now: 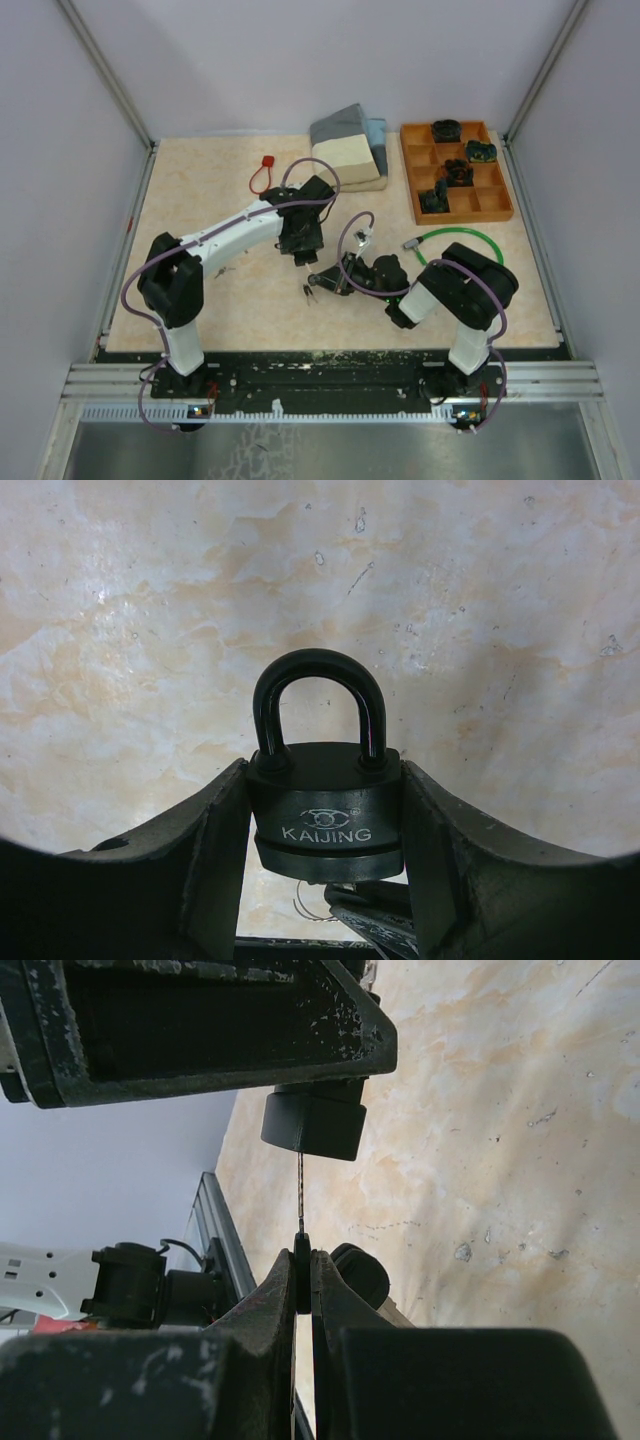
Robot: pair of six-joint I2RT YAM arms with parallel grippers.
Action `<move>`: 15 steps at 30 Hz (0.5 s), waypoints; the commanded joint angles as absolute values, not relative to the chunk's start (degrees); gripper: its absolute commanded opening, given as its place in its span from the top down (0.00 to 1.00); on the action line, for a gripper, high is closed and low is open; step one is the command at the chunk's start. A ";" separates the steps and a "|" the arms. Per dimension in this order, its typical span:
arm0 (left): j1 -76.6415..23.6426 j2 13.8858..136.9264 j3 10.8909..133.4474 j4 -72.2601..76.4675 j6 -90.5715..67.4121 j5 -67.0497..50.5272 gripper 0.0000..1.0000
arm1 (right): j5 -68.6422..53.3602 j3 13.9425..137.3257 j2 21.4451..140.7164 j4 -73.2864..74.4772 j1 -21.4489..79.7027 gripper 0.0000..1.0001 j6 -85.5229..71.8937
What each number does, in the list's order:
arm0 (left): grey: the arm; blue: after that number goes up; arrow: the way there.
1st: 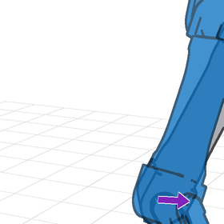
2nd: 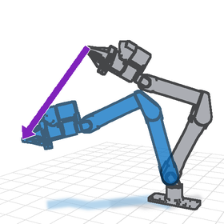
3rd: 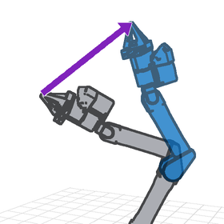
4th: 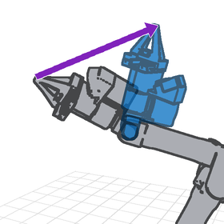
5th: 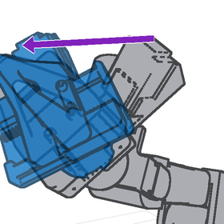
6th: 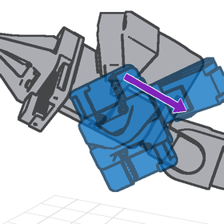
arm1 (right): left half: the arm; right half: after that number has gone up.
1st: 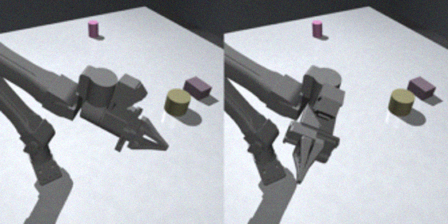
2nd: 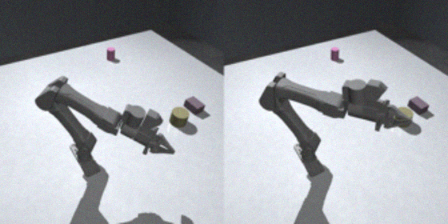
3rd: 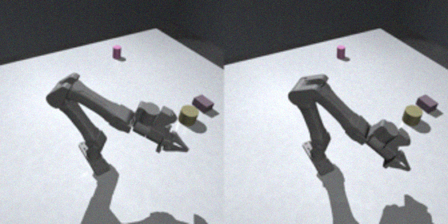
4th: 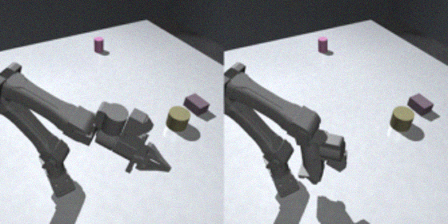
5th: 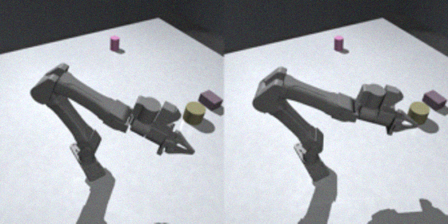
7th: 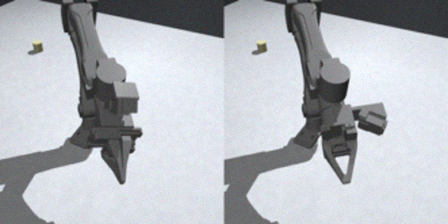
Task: Unlock with the key
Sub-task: Unlock the lock.
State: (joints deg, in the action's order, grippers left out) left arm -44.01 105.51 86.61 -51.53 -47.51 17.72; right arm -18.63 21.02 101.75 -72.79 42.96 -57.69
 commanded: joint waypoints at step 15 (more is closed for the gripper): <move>-44.96 101.01 85.39 -48.74 -46.91 15.18 1.00 | -17.75 20.70 100.62 -78.49 41.93 1.00 -59.46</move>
